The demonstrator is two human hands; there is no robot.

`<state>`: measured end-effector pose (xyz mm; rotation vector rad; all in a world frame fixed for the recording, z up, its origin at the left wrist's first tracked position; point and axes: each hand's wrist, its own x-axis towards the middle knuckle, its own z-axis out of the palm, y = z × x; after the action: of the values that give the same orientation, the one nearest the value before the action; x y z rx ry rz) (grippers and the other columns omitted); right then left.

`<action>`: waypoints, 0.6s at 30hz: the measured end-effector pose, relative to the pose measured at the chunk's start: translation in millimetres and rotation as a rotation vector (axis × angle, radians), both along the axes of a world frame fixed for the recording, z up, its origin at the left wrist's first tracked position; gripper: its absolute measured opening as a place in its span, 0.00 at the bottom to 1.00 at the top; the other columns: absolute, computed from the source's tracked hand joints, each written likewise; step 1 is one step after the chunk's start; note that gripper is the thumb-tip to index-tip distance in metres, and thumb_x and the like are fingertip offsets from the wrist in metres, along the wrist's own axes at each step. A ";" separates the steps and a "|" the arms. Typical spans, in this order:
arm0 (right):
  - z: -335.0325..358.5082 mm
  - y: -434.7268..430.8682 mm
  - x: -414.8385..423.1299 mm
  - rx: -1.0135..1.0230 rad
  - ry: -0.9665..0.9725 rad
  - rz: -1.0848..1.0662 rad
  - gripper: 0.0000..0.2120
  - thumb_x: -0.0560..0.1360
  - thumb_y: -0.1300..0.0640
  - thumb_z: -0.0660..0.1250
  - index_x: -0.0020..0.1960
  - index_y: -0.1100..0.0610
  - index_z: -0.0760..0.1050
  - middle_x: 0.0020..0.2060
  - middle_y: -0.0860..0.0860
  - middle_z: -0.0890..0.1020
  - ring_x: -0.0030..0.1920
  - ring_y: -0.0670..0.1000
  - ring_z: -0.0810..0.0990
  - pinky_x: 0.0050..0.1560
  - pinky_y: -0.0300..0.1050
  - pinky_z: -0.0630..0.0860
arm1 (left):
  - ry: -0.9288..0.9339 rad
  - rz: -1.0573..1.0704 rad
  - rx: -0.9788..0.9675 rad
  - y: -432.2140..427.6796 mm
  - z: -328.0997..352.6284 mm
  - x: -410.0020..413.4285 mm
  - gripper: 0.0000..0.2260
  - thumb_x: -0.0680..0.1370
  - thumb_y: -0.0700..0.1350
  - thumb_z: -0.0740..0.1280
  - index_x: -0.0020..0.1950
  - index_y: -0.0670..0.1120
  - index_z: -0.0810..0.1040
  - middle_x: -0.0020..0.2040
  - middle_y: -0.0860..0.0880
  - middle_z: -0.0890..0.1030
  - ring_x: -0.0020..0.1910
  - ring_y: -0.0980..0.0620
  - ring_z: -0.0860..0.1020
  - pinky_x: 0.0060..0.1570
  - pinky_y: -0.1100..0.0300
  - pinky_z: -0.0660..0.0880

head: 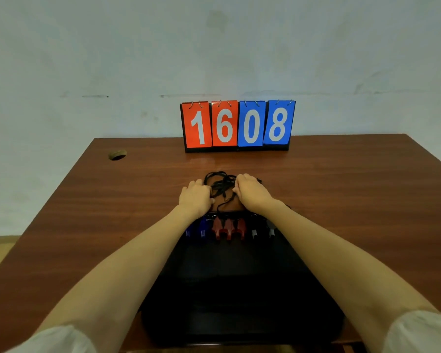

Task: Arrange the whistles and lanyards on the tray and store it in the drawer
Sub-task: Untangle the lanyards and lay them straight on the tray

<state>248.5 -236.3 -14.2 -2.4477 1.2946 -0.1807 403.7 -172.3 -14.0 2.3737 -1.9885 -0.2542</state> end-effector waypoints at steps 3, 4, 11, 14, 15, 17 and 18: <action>2.8 5.2 1.9 0.069 -0.017 0.008 0.05 0.80 0.54 0.59 0.51 0.56 0.69 0.51 0.55 0.75 0.50 0.56 0.74 0.51 0.52 0.73 | -0.030 -0.031 0.028 8.8 0.5 -5.4 0.13 0.79 0.46 0.61 0.62 0.44 0.75 0.61 0.43 0.72 0.61 0.41 0.70 0.59 0.47 0.68; 1.3 7.3 4.0 0.070 -0.004 0.020 0.07 0.79 0.53 0.60 0.53 0.56 0.71 0.52 0.54 0.75 0.51 0.56 0.74 0.51 0.51 0.73 | -0.022 -0.032 0.032 12.2 -0.2 -6.9 0.12 0.79 0.43 0.61 0.62 0.44 0.75 0.61 0.43 0.72 0.60 0.40 0.71 0.60 0.47 0.68; -9.1 20.0 12.5 0.036 -0.041 -0.056 0.06 0.79 0.59 0.59 0.44 0.54 0.69 0.46 0.50 0.71 0.48 0.55 0.74 0.46 0.50 0.72 | -0.028 -0.028 0.080 21.5 2.3 -2.2 0.13 0.80 0.41 0.57 0.60 0.43 0.76 0.61 0.42 0.73 0.60 0.40 0.70 0.60 0.46 0.67; 12.0 15.0 4.5 0.059 -0.214 -0.144 0.04 0.78 0.56 0.63 0.46 0.55 0.73 0.46 0.51 0.76 0.46 0.53 0.76 0.45 0.48 0.73 | -0.014 0.005 0.149 18.3 2.9 4.6 0.14 0.80 0.43 0.56 0.63 0.43 0.75 0.64 0.44 0.70 0.63 0.41 0.67 0.64 0.45 0.65; 20.8 13.5 1.1 0.068 -0.252 -0.158 0.04 0.78 0.56 0.63 0.47 0.55 0.74 0.45 0.51 0.78 0.46 0.53 0.77 0.45 0.48 0.74 | -0.012 0.015 0.166 17.8 3.3 6.4 0.15 0.80 0.43 0.56 0.64 0.43 0.75 0.66 0.44 0.69 0.64 0.40 0.66 0.65 0.44 0.64; 37.2 12.2 -5.4 0.062 -0.300 -0.162 0.04 0.78 0.57 0.62 0.48 0.56 0.75 0.43 0.51 0.79 0.45 0.52 0.77 0.46 0.48 0.75 | -0.009 0.038 0.171 18.3 5.7 6.8 0.16 0.80 0.43 0.58 0.67 0.44 0.72 0.71 0.42 0.63 0.68 0.39 0.62 0.66 0.44 0.63; 44.6 12.4 -8.2 0.051 -0.317 -0.160 0.05 0.77 0.58 0.62 0.48 0.57 0.76 0.42 0.50 0.79 0.44 0.51 0.77 0.46 0.46 0.75 | 0.010 0.057 0.136 19.0 8.1 4.3 0.17 0.79 0.43 0.59 0.68 0.44 0.70 0.74 0.41 0.59 0.70 0.38 0.60 0.67 0.44 0.63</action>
<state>240.3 -224.0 30.4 -2.1635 1.3300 -0.5457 408.0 -153.3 -5.9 2.4990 -1.9555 -0.4112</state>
